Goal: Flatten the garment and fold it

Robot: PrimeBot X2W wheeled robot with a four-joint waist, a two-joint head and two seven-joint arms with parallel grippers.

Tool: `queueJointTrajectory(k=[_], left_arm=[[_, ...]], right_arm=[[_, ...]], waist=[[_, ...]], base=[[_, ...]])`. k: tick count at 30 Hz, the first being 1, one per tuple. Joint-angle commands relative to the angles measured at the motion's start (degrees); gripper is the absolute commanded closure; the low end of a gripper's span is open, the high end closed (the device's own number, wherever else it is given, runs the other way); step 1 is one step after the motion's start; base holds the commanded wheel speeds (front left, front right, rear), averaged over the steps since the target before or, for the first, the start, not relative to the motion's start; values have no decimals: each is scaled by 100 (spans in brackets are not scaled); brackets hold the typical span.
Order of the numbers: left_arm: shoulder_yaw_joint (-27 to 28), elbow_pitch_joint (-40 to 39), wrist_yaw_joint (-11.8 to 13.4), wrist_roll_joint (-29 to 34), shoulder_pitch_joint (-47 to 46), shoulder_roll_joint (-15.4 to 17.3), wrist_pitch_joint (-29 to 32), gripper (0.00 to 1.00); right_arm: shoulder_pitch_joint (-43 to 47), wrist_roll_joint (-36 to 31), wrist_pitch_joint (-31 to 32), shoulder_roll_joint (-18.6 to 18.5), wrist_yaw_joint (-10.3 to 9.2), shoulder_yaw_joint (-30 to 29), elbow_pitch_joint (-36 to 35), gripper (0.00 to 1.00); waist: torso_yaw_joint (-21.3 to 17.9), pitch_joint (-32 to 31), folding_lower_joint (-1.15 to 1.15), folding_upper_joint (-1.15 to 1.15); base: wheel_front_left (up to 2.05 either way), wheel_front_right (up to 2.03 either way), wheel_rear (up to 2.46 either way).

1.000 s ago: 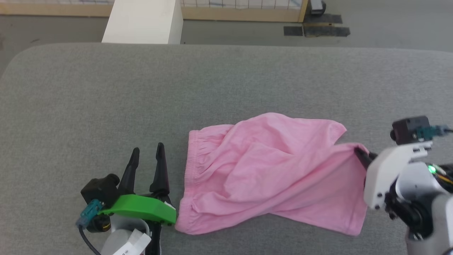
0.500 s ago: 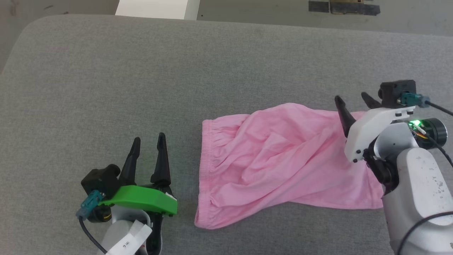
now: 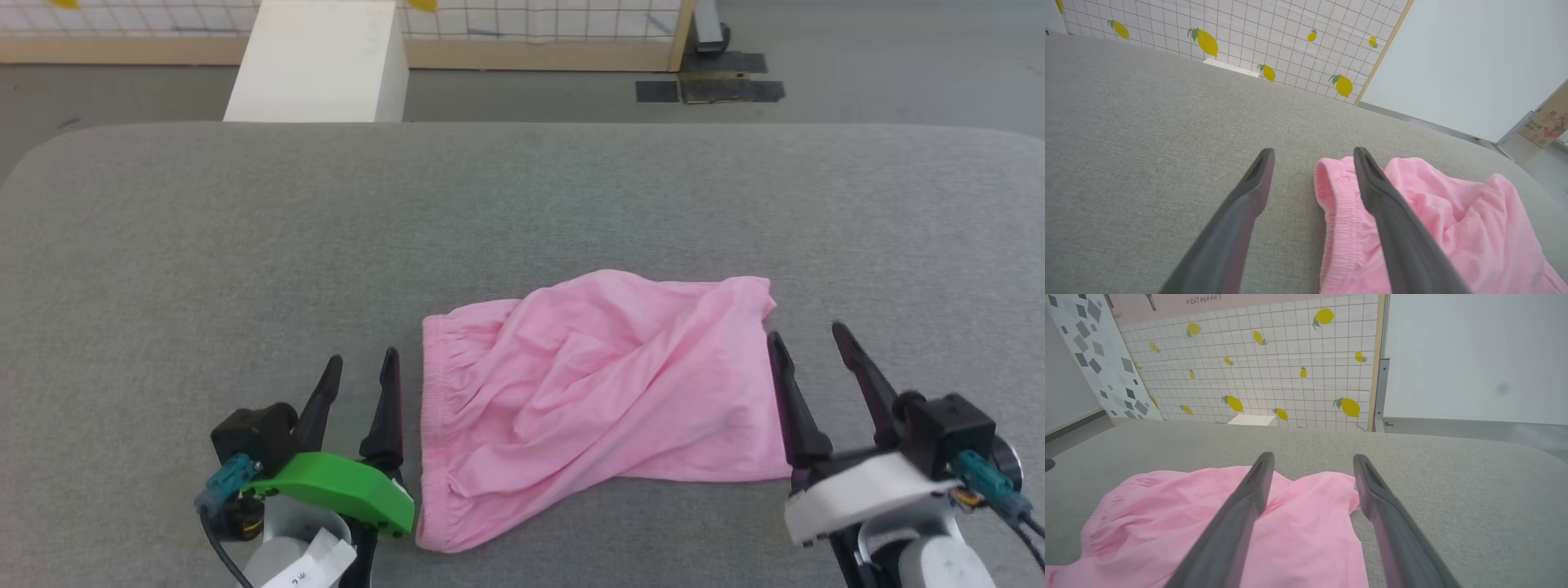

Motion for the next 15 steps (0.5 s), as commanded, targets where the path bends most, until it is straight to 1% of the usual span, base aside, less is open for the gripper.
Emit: queueJointTrajectory(k=[1, 3, 6, 10, 15], left_arm=[[-26, -17, -20, 44, 84, 66, 91, 0], [-74, -6, -4, 32, 144, 109, 290, 0], [-224, 67, -41, 2, 182, 184, 746, 0], [-283, 187, 90, -87, 194, 220, 1343, 0], [-363, 123, 174, -192, 202, 288, 1931, 0]], right_arm=[[153, 74, -45, 20, -8, -21, -41, 0], [296, 138, -58, 29, -8, -36, -74, 0], [388, 238, -53, 33, -8, 45, -120, 0], [387, 358, -59, 34, -8, 124, -184, 0], [373, 499, -82, 35, -8, 229, -200, 0]], waist=[[-199, -143, 0, 0], [-263, -162, 0, 0], [-337, -172, 0, 0], [-426, -172, 0, 0], [-513, -155, 0, 0]], base=[[0, 0, 0], [0, 0, 0], [0, 0, 0], [0, 0, 0], [0, 0, 0]])
